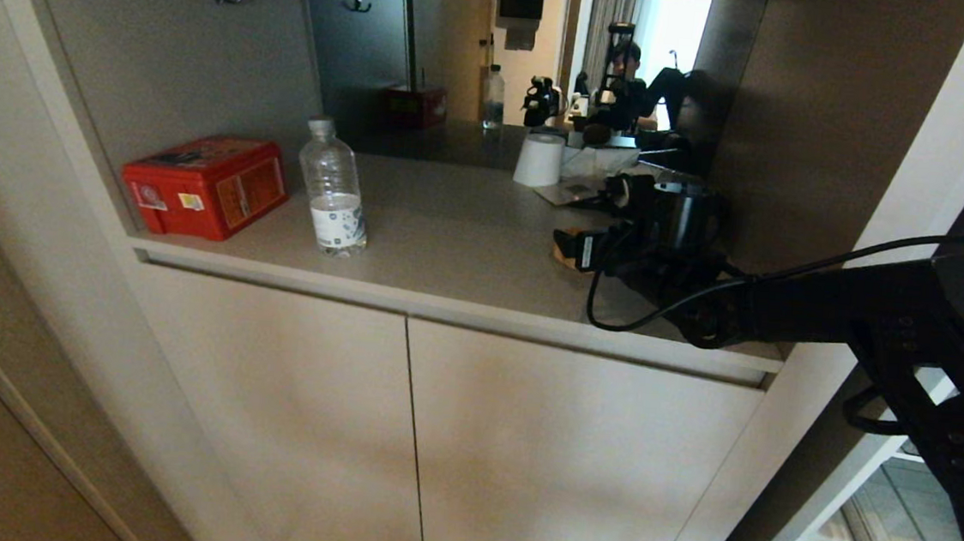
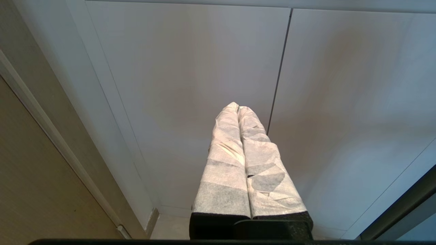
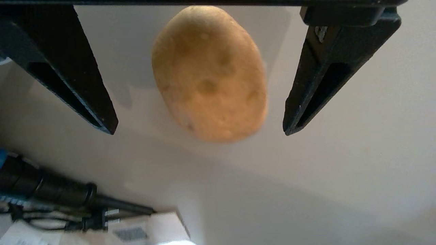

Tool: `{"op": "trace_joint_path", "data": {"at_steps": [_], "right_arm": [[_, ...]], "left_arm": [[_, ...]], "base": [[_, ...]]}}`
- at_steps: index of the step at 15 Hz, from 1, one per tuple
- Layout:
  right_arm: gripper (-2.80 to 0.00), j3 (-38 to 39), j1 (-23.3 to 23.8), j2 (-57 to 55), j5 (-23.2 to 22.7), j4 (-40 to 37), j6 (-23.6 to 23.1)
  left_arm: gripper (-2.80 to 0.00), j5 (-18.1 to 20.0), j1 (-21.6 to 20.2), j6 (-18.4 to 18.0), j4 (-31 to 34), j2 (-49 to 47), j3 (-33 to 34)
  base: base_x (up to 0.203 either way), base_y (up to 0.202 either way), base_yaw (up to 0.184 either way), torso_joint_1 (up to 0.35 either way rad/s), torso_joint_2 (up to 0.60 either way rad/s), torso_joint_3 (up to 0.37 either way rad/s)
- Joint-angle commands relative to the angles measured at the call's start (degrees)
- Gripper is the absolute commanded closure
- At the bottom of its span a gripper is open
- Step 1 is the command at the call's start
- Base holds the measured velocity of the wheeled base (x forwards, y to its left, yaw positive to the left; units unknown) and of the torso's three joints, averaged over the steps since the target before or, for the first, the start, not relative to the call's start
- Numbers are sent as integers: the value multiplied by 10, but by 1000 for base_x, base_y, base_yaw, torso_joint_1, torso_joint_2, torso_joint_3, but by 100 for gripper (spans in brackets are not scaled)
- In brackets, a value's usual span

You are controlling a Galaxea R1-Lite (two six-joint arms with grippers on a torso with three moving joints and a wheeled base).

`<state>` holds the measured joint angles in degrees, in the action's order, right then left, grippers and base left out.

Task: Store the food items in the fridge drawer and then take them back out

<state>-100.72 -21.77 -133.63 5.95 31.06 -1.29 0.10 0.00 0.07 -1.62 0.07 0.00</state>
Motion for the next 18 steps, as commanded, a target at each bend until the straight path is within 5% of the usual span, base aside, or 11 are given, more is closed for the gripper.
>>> {"op": "trace_joint_path", "data": {"at_steps": [1, 16, 17, 18], "right_arm": [[-280, 1, 0, -6, 0, 2, 0], [-280, -1, 0, -30, 0, 15, 0], [0, 0, 0, -32, 1, 16, 1], [0, 1, 1, -32, 1, 16, 0]], "left_arm": [[0, 0, 0, 0, 0, 0, 6], [0, 0, 0, 0, 0, 0, 6], [0, 0, 0, 0, 0, 0, 6], [0, 0, 0, 0, 0, 0, 6]], "base": [[0, 0, 0, 0, 0, 0], [0, 0, 0, 0, 0, 0], [0, 0, 0, 0, 0, 0], [0, 0, 0, 0, 0, 0]]}}
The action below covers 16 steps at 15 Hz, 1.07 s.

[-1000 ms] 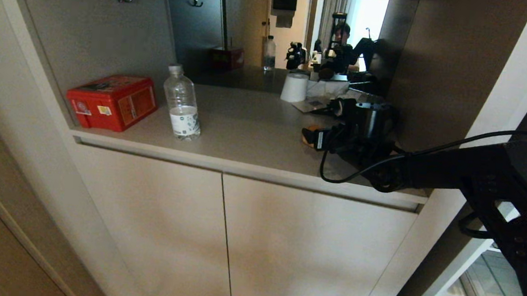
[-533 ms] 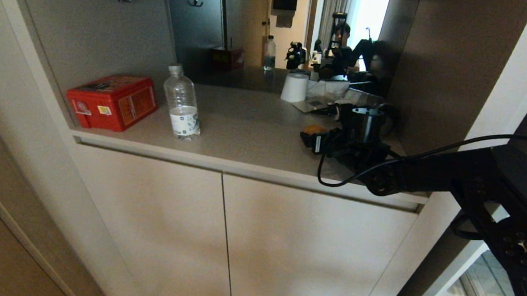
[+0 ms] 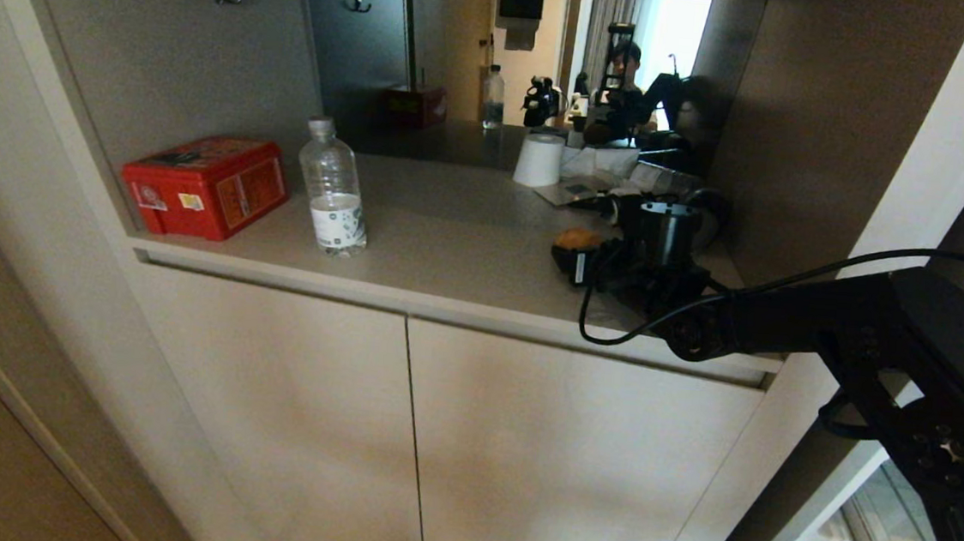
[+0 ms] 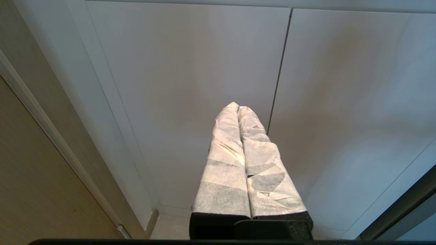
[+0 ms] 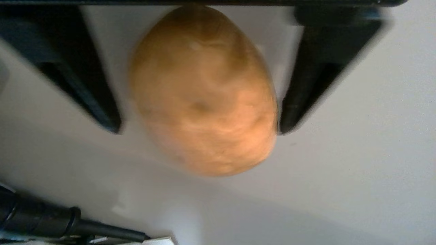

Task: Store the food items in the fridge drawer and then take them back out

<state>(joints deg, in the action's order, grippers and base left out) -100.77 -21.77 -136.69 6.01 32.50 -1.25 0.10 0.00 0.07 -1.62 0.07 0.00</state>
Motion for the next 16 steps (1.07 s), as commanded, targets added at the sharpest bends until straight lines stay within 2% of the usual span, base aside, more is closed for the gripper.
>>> {"op": "trace_joint_path", "data": {"at_steps": [1, 7, 10, 12, 16], "right_arm": [[0, 2, 1, -1, 1, 2, 0], [0, 42, -4, 73, 11, -2, -4], [0, 127, -13, 142, 17, 0, -9], [0, 194, -26, 194, 43, 1, -9], [0, 373, -55, 324, 72, 2, -4]], "left_arm": [[0, 0, 0, 0, 0, 0, 6], [0, 0, 0, 0, 0, 0, 6], [0, 0, 0, 0, 0, 0, 6], [0, 0, 0, 0, 0, 0, 6], [0, 0, 0, 0, 0, 0, 6]], "base": [[0, 0, 0, 0, 0, 0], [0, 0, 0, 0, 0, 0], [0, 0, 0, 0, 0, 0], [0, 0, 0, 0, 0, 0], [0, 0, 0, 0, 0, 0]]}}
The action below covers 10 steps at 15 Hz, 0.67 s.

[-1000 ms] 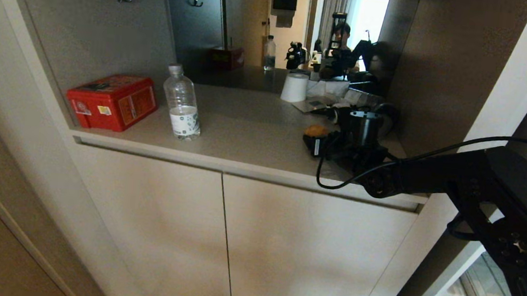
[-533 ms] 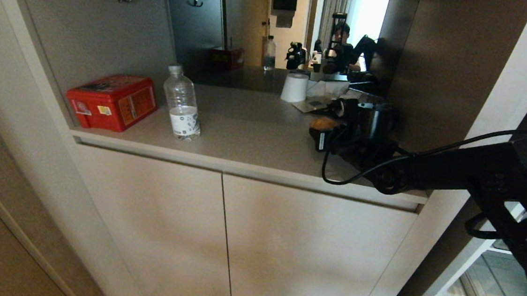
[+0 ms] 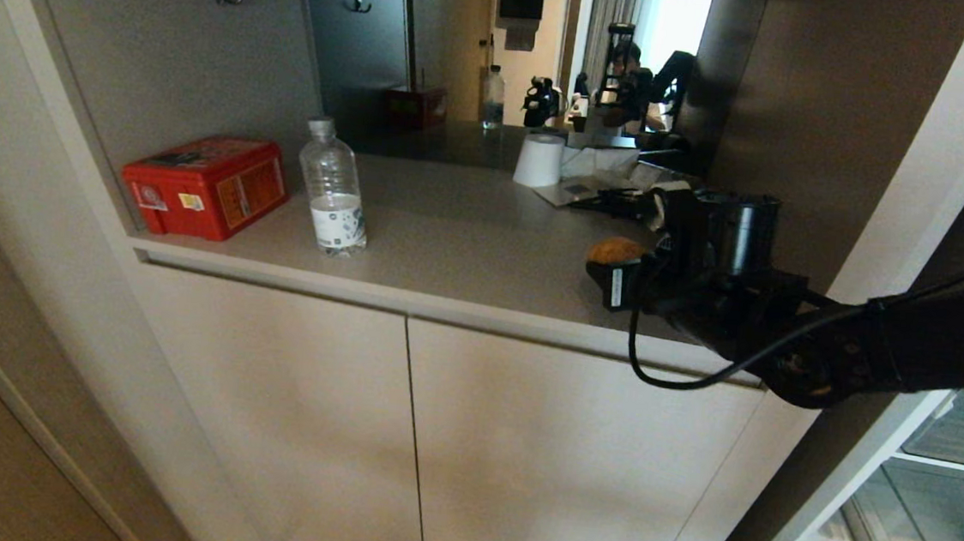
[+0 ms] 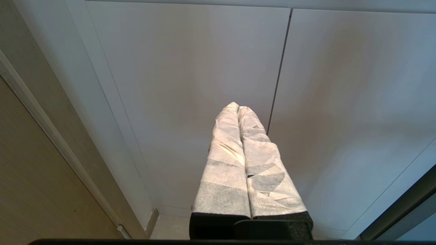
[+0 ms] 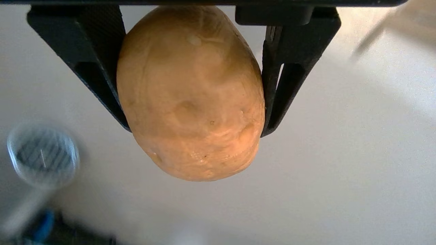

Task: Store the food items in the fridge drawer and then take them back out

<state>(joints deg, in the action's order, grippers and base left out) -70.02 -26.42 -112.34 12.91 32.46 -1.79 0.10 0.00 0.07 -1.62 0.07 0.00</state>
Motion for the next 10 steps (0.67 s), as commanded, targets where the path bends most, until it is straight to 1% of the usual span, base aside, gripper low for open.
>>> {"op": "trace_joint_path", "data": {"at_steps": [1, 4, 7, 10], "right_arm": [[0, 107, -12, 117, 6, 3, 7], [0, 232, -15, 233, 8, 3, 46], [0, 347, -19, 334, 8, 2, 64], [0, 404, -21, 410, 20, -2, 92]], "left_arm": [[0, 0, 0, 0, 0, 0, 6], [0, 0, 0, 0, 0, 0, 6], [0, 0, 0, 0, 0, 0, 6], [0, 0, 0, 0, 0, 0, 6]], "base": [[0, 0, 0, 0, 0, 0], [0, 0, 0, 0, 0, 0], [0, 0, 0, 0, 0, 0], [0, 0, 0, 0, 0, 0]]}}
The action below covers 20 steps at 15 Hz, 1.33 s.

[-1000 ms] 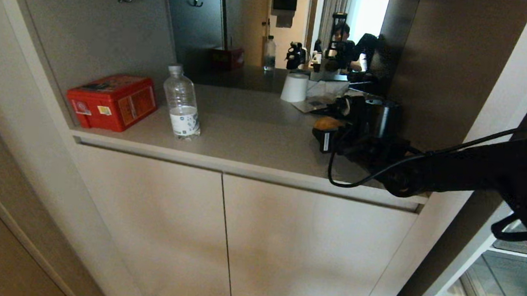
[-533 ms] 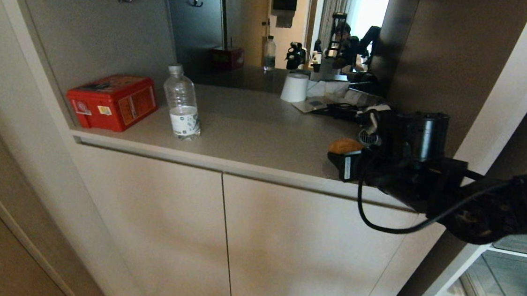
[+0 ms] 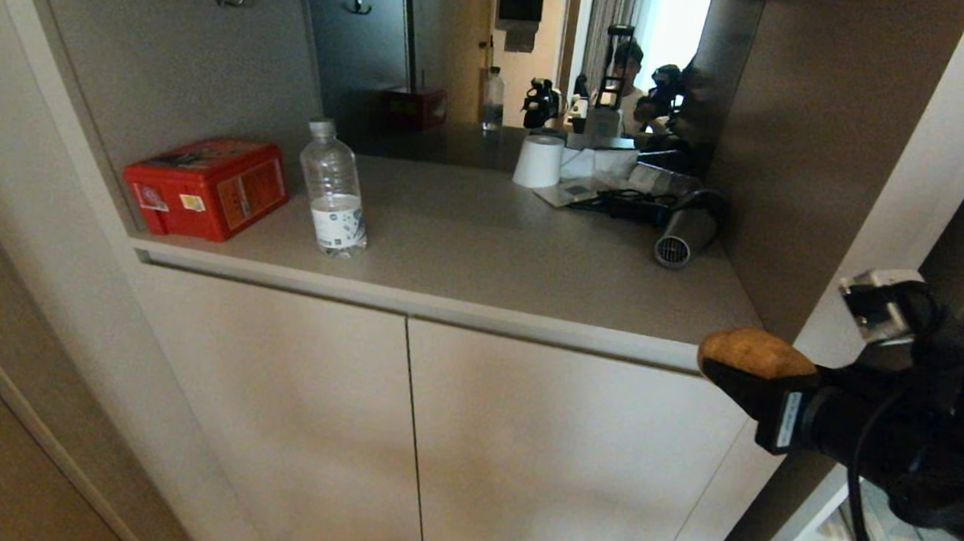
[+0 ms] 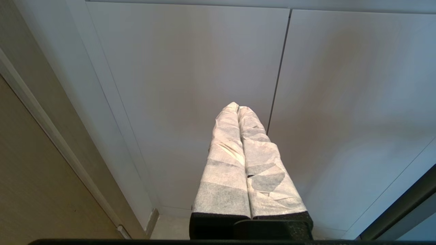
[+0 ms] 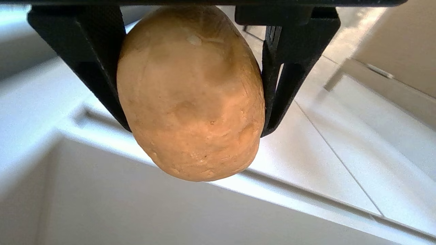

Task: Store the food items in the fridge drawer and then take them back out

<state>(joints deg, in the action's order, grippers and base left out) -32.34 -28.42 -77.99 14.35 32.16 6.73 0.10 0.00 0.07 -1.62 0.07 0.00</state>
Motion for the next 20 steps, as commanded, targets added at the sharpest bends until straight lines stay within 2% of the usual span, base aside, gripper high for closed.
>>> {"op": "trace_joint_path", "data": {"at_steps": [1, 6, 9, 15, 20], "right_arm": [[0, 39, -1, 83, 18, -4, 11], [0, 73, -2, 138, 25, -14, 12], [0, 76, 7, 137, 60, -17, 11], [0, 82, 118, 176, 77, -20, 5], [0, 113, 142, 238, 77, -82, 0]], "left_arm": [[0, 0, 0, 0, 0, 0, 6], [0, 0, 0, 0, 0, 0, 6], [0, 0, 0, 0, 0, 0, 6], [0, 0, 0, 0, 0, 0, 6], [0, 0, 0, 0, 0, 0, 6]], "base": [[0, 0, 0, 0, 0, 0], [0, 0, 0, 0, 0, 0], [0, 0, 0, 0, 0, 0], [0, 0, 0, 0, 0, 0], [0, 0, 0, 0, 0, 0]]}}
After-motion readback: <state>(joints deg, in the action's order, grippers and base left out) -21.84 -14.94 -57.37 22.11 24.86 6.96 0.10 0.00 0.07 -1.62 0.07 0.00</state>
